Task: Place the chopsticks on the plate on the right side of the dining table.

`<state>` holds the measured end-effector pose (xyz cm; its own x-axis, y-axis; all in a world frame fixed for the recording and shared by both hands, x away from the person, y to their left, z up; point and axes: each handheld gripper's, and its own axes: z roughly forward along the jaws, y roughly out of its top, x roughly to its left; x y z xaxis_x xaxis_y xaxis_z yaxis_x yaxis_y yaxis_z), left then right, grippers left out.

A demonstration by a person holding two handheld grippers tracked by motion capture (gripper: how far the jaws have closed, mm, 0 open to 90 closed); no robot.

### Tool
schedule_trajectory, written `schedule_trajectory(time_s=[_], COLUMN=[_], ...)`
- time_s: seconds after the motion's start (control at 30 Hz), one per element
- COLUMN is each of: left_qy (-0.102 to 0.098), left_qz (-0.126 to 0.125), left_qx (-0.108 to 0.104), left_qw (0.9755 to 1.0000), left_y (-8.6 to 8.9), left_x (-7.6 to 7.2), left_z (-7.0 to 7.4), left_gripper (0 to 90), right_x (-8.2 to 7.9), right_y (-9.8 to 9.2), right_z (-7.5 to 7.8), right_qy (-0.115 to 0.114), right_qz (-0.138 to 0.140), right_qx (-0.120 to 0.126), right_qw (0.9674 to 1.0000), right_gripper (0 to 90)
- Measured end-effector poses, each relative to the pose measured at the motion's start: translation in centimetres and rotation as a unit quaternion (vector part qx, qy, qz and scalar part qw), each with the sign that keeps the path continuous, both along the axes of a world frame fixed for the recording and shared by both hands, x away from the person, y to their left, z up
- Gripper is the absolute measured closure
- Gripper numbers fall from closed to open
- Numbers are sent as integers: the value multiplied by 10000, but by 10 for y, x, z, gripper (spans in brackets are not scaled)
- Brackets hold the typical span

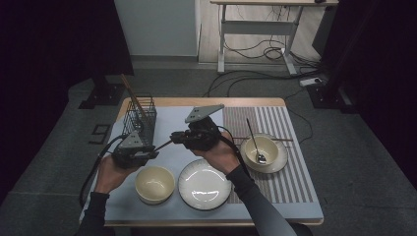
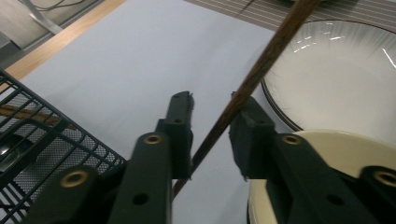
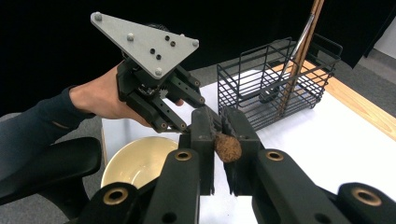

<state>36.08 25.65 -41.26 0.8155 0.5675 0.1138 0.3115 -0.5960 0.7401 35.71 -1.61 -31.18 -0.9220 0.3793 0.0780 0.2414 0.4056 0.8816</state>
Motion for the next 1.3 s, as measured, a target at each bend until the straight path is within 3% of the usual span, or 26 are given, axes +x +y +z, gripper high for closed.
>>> schedule_trajectory(time_s=[0.27, 0.63, 0.73, 0.83, 0.97, 1.2, 1.3], left_qy=[-149, -297, -415, -510, -482, -426, -419], left_qz=[-175, -501, -662, -721, -733, -711, -707], left_qx=[219, 497, 599, 595, 603, 574, 562], left_qw=[9995, 9971, 9951, 9943, 9943, 9949, 9950], left_y=[0, -3, -4, -5, -4, -1, -1], left_x=[-3, -6, -8, -10, -9, -9, -9], left_z=[0, -3, -2, 0, 1, 2, 3], left_gripper=[777, 837, 858, 860, 860, 860, 859], right_x=[4, 22, 26, 30, 34, 35, 37], right_y=[1, 1, 2, 5, 9, 8, 5], right_z=[0, -3, -4, -5, -7, -9, -11], right_qy=[67, 255, 213, 127, 109, -263, -320], right_qz=[-70, -333, -509, -759, -948, -1268, -1386], right_qx=[-24, -33, -58, -156, -121, -295, -355], right_qw=[10000, 9991, 9985, 9969, 9954, 9911, 9892], right_gripper=[818, 750, 699, 575, 485, 362, 334])
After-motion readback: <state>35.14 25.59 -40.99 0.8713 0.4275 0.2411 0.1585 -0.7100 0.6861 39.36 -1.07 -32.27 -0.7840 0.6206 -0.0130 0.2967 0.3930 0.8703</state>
